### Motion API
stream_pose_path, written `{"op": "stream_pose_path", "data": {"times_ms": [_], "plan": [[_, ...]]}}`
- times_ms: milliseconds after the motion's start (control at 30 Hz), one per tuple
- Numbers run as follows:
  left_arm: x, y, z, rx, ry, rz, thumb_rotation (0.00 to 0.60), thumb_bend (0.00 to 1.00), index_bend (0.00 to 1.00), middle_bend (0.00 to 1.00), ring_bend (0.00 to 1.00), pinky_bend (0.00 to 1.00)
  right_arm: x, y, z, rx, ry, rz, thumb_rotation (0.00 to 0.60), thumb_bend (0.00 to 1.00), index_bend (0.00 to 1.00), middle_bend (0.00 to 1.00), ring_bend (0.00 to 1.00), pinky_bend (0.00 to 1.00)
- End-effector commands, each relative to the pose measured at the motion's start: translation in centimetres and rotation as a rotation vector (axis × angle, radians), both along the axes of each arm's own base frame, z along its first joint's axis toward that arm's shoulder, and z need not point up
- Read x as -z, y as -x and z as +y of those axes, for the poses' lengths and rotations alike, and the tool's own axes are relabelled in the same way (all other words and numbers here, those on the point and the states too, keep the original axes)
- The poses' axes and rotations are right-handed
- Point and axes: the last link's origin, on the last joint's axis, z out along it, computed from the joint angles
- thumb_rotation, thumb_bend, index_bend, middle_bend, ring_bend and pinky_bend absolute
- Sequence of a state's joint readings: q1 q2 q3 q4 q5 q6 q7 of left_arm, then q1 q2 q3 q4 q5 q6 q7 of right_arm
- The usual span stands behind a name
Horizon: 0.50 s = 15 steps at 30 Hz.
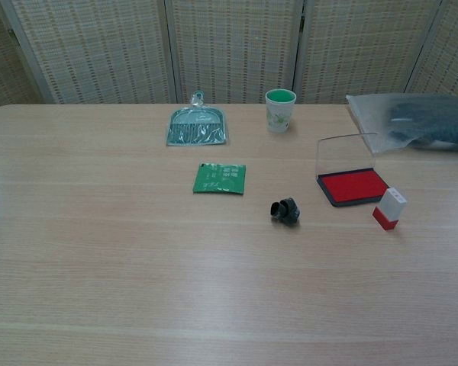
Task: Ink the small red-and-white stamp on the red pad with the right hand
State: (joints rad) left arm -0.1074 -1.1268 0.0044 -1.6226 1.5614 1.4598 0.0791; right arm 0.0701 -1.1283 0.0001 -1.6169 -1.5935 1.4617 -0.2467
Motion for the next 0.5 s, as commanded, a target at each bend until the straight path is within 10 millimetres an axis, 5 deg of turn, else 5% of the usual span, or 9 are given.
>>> {"op": "stream_pose_path", "data": {"times_ms": [33,267,500], "plan": [[0.0,0.0,0.0,0.0,0.0,-0.001,0.6,0.2,0.05,0.0,0.08,0.28,0.0,0.0,0.0,-0.001,-0.001,0.002,0.6,0.16,0.0,0.0,0.0,0.0],[-0.3,0.0,-0.1,-0.004,-0.009,-0.013,0.6,0.2,0.05,0.0,0.08,0.28,0.8,0.2,-1.1,-0.009,-0.07,0.002,0.6,0.16,0.0,0.0,0.0,0.0],[-0.4,0.4,0.3,-0.031,-0.015,-0.015,0.6,0.2,0.06,0.0,0.08,0.28,1.5,-0.1,-6.7,-0.028,-0.239,-0.014,0.6,0.17,0.07,0.0,0.0,0.0]]}}
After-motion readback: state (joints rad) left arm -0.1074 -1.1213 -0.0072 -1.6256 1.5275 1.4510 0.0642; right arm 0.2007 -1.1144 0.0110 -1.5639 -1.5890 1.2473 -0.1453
